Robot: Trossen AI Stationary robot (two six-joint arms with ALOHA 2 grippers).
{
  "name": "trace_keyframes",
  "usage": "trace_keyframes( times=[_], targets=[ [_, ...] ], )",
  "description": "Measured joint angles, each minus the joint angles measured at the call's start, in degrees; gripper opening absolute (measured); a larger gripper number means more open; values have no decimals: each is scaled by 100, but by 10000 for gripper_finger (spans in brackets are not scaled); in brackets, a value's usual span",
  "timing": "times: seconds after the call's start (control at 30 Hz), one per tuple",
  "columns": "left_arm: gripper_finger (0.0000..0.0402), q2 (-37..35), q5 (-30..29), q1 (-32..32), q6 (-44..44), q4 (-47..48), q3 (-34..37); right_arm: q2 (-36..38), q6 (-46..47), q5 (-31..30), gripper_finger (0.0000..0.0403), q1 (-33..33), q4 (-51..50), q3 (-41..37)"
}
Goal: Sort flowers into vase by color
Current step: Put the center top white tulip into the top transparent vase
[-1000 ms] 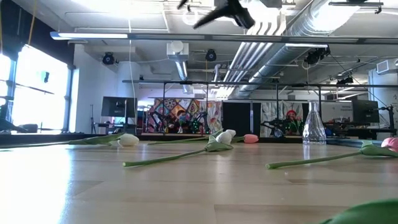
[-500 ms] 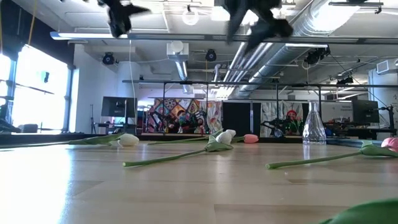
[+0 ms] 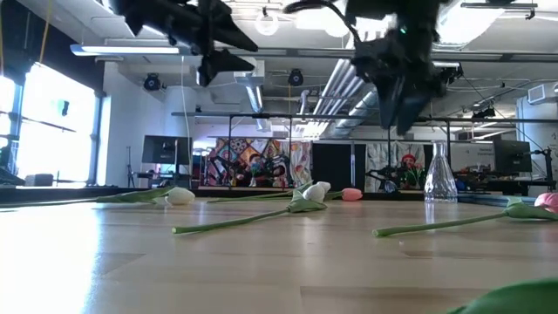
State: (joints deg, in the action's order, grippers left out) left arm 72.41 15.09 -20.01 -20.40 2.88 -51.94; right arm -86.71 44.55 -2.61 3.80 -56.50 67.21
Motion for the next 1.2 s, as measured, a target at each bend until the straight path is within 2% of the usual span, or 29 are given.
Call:
trace_keyframes(
  times=[0.13, 0.33, 0.57, 0.8, 0.93, 1.07, 1.2],
  targets=[
    [172, 289, -158, 1, 7, -384, 0, 564, -116, 561, 193, 243, 1147, -991],
    [172, 604, -514, 33, 7, -455, 0, 1039, -320, 662, 193, 405, 2545, -1903],
    [172, 682, -518, 18, -94, -420, 2, 1042, -921, 716, 193, 410, 4059, -2260],
    [172, 679, -514, -340, 148, -405, 2, 1042, -1126, 545, 193, 529, 5406, -2313],
    [172, 679, -469, -572, 322, -405, 2, 1042, -263, 307, 193, 744, 5547, -2313],
    [172, 778, -474, -627, 733, -394, 2, 1041, 111, 101, 193, 994, 5284, -2313],
    [172, 1176, -576, -608, 1273, -171, 2, 1040, 507, 21, 193, 1172, 5072, -2313]
  ],
)
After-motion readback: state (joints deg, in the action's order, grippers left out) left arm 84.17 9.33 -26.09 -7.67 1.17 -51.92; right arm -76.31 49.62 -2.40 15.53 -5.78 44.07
